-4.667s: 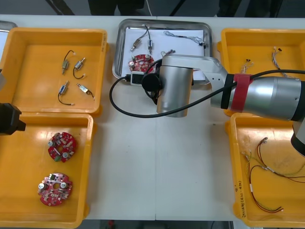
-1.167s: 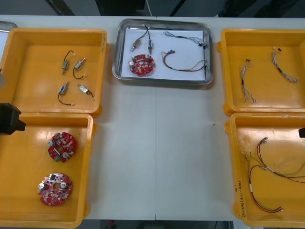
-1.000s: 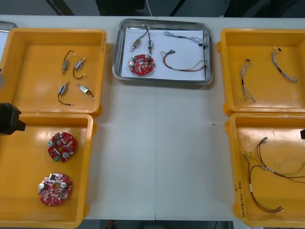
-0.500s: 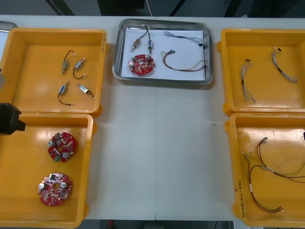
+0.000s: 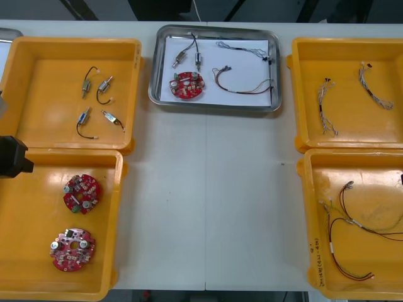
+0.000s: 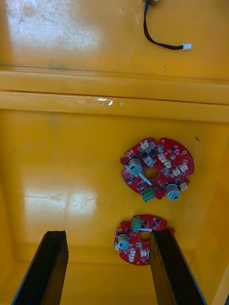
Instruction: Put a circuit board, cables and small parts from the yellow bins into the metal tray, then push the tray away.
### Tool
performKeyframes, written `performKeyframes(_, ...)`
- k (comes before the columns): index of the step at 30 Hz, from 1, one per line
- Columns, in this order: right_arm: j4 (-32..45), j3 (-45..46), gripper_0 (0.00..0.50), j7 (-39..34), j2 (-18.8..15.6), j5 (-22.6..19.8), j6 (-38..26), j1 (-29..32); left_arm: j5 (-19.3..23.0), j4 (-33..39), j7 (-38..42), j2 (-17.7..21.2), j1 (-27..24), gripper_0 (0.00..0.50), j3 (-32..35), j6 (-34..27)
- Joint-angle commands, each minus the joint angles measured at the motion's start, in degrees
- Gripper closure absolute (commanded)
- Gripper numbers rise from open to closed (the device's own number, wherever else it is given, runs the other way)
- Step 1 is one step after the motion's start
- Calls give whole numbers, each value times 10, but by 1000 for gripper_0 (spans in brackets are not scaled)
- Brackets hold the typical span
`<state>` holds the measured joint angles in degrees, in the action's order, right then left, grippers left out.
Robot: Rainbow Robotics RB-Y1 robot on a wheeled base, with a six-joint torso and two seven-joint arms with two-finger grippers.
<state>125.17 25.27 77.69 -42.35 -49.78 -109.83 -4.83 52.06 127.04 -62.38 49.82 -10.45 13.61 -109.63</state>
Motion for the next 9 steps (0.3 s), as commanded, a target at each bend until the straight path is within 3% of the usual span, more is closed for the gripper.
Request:
performKeyframes(1, 4, 14, 0, -29, -19, 2, -2, 11, 0, 15, -66, 24, 9, 0, 16, -4)
performKeyframes(9, 4, 14, 0, -29, -19, 2, -2, 11, 0, 15, -66, 24, 9, 0, 16, -4)
